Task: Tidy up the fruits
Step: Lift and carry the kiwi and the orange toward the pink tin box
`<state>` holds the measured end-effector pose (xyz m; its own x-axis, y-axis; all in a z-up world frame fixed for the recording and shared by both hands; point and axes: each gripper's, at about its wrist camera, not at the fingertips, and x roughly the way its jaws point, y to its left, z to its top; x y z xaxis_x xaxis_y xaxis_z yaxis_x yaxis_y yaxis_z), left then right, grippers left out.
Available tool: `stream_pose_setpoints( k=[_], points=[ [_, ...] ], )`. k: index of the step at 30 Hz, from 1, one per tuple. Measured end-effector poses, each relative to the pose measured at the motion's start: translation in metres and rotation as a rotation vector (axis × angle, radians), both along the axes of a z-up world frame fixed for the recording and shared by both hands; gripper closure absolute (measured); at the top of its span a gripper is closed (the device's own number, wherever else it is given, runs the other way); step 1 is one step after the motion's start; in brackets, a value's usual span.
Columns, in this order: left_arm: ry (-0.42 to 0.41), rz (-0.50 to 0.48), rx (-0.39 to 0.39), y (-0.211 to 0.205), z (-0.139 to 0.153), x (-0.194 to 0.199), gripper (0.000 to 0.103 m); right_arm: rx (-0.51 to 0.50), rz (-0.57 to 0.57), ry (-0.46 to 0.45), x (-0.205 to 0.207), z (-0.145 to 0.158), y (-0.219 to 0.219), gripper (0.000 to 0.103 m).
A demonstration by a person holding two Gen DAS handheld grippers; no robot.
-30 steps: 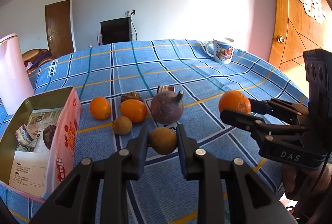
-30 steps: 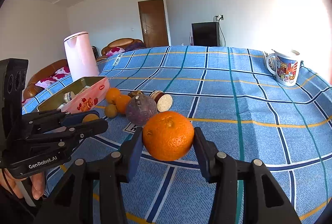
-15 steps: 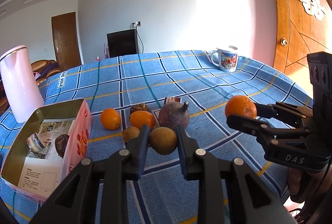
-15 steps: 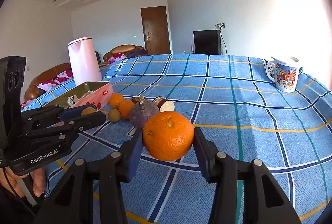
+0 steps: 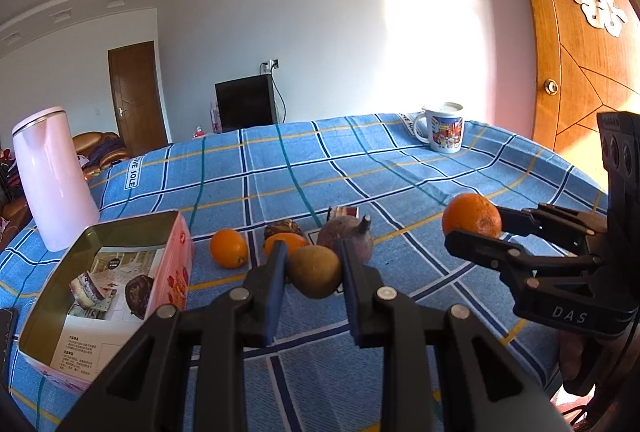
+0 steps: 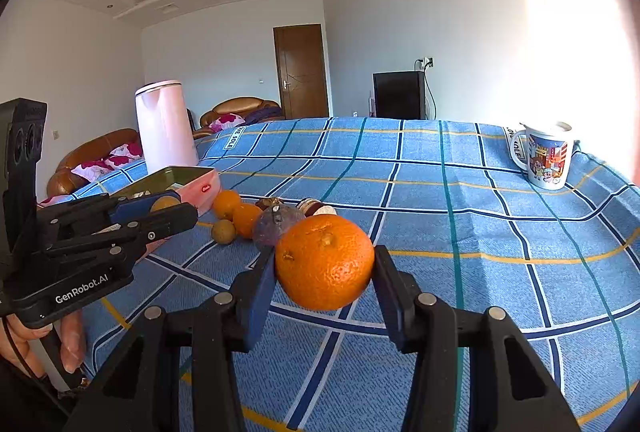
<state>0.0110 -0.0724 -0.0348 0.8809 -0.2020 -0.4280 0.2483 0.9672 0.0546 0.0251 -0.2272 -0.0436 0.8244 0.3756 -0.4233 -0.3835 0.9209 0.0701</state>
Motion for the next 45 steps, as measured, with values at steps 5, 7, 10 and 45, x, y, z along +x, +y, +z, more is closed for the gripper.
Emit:
stream_pose_setpoints(
  k=[5, 7, 10, 45],
  points=[
    [-0.02, 0.006, 0.001, 0.002, 0.003, -0.003, 0.075, -0.004, -0.001, -0.017, -0.002, 0.001, 0.0, 0.054],
    [-0.028, 0.01, 0.002, 0.003, 0.005, -0.004, 0.075, -0.007, -0.003, -0.024, -0.003, 0.002, 0.0, 0.054],
    [-0.045, 0.016, 0.001, 0.004, 0.008, -0.007, 0.075, -0.013, -0.005, -0.037, -0.004, 0.003, 0.001, 0.054],
    [-0.079, 0.174, -0.077, 0.072, 0.022, -0.006, 0.075, -0.077, 0.119, -0.108, -0.005, 0.051, 0.057, 0.054]
  ],
)
